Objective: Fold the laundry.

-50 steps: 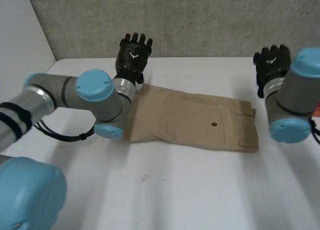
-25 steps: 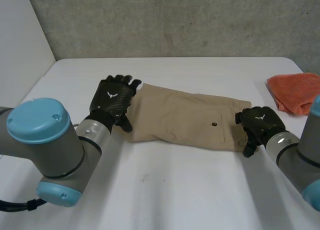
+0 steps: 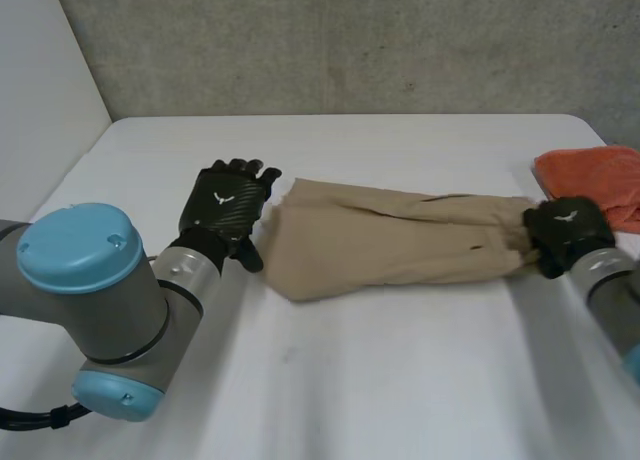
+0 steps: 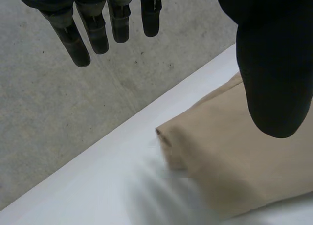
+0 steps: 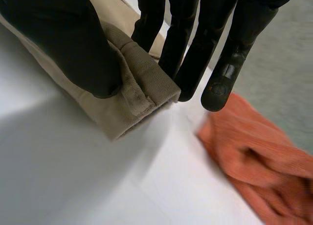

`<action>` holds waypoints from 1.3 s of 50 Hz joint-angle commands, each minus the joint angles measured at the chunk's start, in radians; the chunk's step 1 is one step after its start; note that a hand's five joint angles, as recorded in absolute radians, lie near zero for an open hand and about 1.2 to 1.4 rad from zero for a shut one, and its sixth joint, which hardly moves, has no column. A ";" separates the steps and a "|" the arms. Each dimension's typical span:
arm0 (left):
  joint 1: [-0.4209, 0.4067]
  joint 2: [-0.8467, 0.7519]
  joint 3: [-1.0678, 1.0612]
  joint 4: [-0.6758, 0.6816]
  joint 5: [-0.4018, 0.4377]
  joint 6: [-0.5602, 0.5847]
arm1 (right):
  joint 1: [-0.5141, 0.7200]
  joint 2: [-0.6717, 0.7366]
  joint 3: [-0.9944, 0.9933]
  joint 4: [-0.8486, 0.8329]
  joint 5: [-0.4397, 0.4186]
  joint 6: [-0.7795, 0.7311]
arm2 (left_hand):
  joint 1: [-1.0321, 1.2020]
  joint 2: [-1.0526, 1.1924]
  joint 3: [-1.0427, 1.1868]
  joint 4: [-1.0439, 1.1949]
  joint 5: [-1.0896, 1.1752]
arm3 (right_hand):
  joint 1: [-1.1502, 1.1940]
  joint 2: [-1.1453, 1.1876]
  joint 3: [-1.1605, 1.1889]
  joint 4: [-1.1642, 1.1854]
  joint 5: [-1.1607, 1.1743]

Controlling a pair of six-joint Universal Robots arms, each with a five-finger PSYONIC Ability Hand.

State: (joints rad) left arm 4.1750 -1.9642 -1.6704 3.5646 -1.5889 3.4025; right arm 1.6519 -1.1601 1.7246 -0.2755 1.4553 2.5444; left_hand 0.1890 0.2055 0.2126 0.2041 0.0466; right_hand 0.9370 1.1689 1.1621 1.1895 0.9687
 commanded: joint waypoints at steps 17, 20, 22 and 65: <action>0.002 0.088 -0.016 0.003 0.003 0.001 | 0.310 -0.006 -0.240 0.056 -0.156 -0.498 | -0.008 -0.024 -0.031 -0.023 -0.040 | 0.459 0.227 0.234 0.207 0.253; 0.004 0.082 0.015 0.005 0.001 0.001 | 0.422 0.069 -0.278 0.071 -0.222 -0.542 | -0.008 -0.024 -0.031 -0.023 -0.040 | 0.459 0.227 0.234 0.207 0.253; 0.002 0.079 0.034 0.005 0.000 0.000 | 0.485 0.115 -0.286 0.078 -0.259 -0.570 | -0.008 -0.024 -0.031 -0.023 -0.040 | 0.459 0.227 0.234 0.207 0.253; -0.177 -0.653 0.937 -0.521 -0.002 -0.095 | 0.253 0.377 -0.672 0.476 -0.153 0.401 | 0.104 0.087 0.080 0.089 0.072 | -0.763 -0.994 -0.988 -1.015 -0.969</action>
State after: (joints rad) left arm 3.9872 -2.5432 -0.7800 3.1359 -1.5878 3.3002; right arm 1.9028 -0.8978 1.1425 0.1522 1.3080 2.9846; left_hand 0.2304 0.2300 0.2245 0.2267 0.0503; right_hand 0.2052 0.2239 0.2170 0.2392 0.0700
